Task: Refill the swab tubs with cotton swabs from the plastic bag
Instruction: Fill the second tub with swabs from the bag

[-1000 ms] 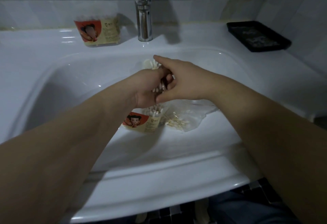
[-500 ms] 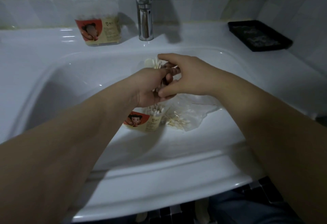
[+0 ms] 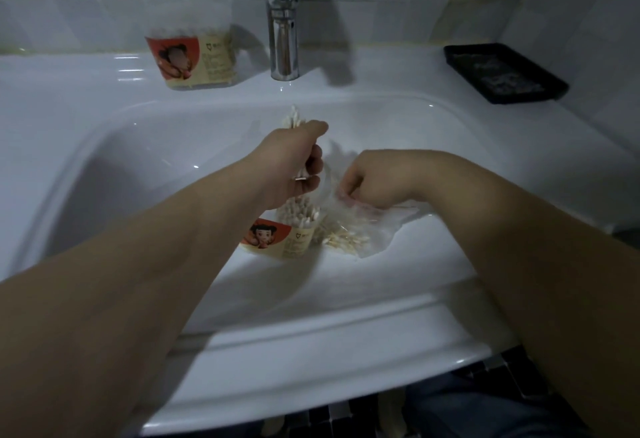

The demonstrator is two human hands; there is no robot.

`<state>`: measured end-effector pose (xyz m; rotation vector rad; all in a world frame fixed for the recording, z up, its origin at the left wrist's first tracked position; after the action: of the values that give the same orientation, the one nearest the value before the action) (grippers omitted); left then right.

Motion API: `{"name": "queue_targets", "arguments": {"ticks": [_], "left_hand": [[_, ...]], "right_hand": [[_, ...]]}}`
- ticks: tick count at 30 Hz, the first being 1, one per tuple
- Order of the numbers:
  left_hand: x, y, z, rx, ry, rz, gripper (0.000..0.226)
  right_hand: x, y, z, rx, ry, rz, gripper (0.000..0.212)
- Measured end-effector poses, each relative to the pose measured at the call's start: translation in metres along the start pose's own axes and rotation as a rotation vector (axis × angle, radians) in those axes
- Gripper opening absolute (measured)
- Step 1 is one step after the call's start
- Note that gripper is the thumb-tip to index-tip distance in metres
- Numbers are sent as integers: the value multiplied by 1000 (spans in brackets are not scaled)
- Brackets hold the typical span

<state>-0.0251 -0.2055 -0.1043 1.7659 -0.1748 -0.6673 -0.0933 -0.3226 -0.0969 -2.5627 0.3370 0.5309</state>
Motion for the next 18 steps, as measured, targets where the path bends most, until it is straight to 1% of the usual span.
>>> {"name": "queue_targets", "arguments": {"ticks": [2,6,8,11,14,18], "left_hand": [[-1,1,1,3,-9,11,24],[-3,2,2,18,-28,28,21],[-4,2,3,20,-34,32,22],[-4,4,4,19,-40,32,21],[-4,4,3,15,-41,36,20],[-6,3,4,21,-51,33,19]], "right_hand": [[1,-1,8,-22,-49,9,38],[4,-1,22,-98,-146,10,24],[4,-2,27,-76,-176,-5,21],[5,-4,31,-7,-178,-5,22],[8,-6,34,-45,-174,-12,26],[7,-11,40,-140,-178,-10,24]]}}
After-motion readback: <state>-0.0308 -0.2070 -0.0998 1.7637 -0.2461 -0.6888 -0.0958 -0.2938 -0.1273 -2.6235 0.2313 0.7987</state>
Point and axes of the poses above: each hand's wrist, its own x-axis towards the middle knuckle, its own z-axis out of the palm, y = z × x, the point moved 7 cm from there along x, towards the middle knuckle, and after that the axes turned 11 degrees about x, right-handed, at the moved point
